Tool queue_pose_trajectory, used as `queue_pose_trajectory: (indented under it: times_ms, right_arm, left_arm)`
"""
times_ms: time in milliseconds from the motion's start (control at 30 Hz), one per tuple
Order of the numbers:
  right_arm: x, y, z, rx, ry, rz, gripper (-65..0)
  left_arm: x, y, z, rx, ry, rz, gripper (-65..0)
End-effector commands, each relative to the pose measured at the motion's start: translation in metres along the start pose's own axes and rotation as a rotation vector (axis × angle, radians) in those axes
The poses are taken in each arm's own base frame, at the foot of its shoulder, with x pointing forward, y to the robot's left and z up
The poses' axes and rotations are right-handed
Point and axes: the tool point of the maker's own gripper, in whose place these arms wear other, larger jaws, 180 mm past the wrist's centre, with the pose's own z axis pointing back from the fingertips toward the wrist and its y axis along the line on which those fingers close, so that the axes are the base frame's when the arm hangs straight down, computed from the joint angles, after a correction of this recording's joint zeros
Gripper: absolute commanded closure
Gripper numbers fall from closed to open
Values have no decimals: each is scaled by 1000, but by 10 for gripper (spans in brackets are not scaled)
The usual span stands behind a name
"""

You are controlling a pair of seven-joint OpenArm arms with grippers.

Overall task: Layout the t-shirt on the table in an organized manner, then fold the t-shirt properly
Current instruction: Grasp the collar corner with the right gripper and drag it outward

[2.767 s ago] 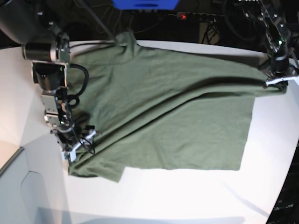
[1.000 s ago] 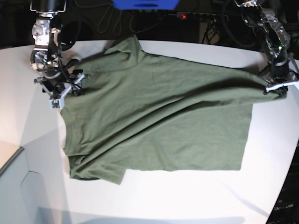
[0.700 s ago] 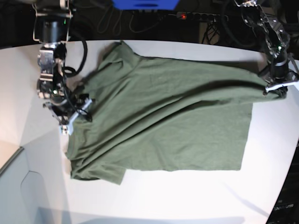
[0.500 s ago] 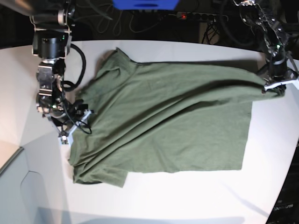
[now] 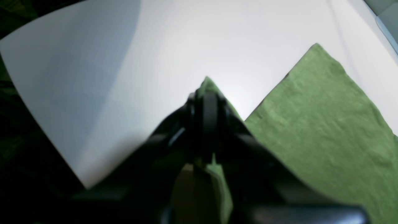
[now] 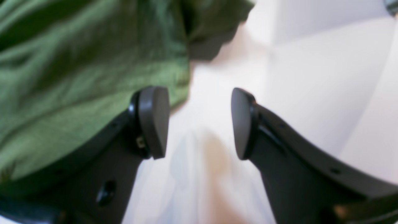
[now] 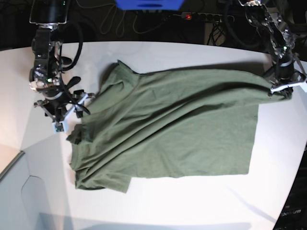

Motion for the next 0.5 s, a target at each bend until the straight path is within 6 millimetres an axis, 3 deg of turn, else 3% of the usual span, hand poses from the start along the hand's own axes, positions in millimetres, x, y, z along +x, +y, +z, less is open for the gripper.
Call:
queue_pose_trajectory:
  times_ms: [0, 133, 467]
  right_arm:
    - [13, 0, 3, 4, -50, 1, -321]
    - [-11, 6, 13, 13, -14, 2, -339]
    - [-30, 76, 47, 139, -16, 24, -338]
  left_arm:
    - [18, -4, -1, -15, -57, -8, -1]
    - [18, -4, -1, -15, -57, -8, -1]
    - [18, -4, -1, -15, -57, -8, -1]
